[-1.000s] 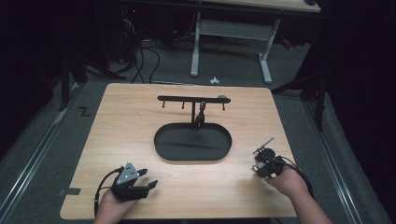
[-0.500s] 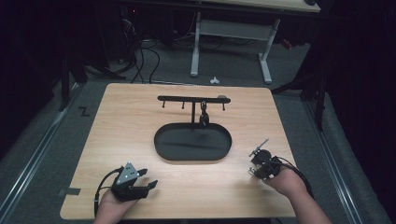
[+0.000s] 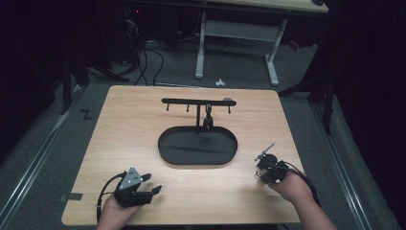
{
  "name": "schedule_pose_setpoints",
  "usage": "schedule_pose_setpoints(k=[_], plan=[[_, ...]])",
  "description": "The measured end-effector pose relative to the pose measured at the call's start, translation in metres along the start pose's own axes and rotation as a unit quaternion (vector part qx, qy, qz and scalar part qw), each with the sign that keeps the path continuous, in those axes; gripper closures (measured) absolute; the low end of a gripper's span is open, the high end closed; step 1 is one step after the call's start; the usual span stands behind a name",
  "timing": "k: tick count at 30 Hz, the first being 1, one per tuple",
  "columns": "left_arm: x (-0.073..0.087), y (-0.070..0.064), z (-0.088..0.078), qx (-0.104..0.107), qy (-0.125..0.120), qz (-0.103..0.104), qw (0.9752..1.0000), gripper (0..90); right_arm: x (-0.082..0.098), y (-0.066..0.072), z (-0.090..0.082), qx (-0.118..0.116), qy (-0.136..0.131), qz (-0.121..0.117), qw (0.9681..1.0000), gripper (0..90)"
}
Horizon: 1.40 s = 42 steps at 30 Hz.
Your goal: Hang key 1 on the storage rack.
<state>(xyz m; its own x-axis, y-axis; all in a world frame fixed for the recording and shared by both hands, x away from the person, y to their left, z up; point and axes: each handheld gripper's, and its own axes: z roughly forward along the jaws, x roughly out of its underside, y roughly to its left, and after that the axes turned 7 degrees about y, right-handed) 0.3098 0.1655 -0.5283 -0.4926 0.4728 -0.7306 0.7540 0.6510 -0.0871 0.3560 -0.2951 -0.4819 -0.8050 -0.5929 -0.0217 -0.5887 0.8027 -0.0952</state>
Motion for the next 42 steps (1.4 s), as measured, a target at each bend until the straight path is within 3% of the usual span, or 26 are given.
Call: schedule_pose_setpoints(k=[9, 15, 32, 33, 42], plan=[[0.000, 0.000, -0.001, -0.003, -0.004, -0.001, 1.0000, 37.9, -0.002, -0.005, -0.027, -0.036, -0.028, 0.022, 0.9987, 86.5], [0.000, 0.000, 0.000, -0.001, 0.000, 0.002, 1.0000, 37.8, -0.003, -0.010, -0.049, -0.047, -0.054, 0.031, 0.9970, 86.6], [0.000, 0.002, -0.001, -0.002, -0.003, 0.000, 1.0000, 37.9, -0.011, -0.010, -0.085, -0.036, -0.069, 0.015, 0.9968, 86.6], [0.000, 0.002, -0.001, -0.001, -0.004, 0.000, 1.0000, 37.9, -0.011, -0.008, -0.087, -0.039, -0.068, 0.026, 0.9966, 86.6], [0.000, 0.002, 0.000, -0.002, -0.003, 0.001, 1.0000, 37.9, -0.014, -0.009, -0.104, -0.037, -0.086, 0.020, 0.9954, 86.6]])
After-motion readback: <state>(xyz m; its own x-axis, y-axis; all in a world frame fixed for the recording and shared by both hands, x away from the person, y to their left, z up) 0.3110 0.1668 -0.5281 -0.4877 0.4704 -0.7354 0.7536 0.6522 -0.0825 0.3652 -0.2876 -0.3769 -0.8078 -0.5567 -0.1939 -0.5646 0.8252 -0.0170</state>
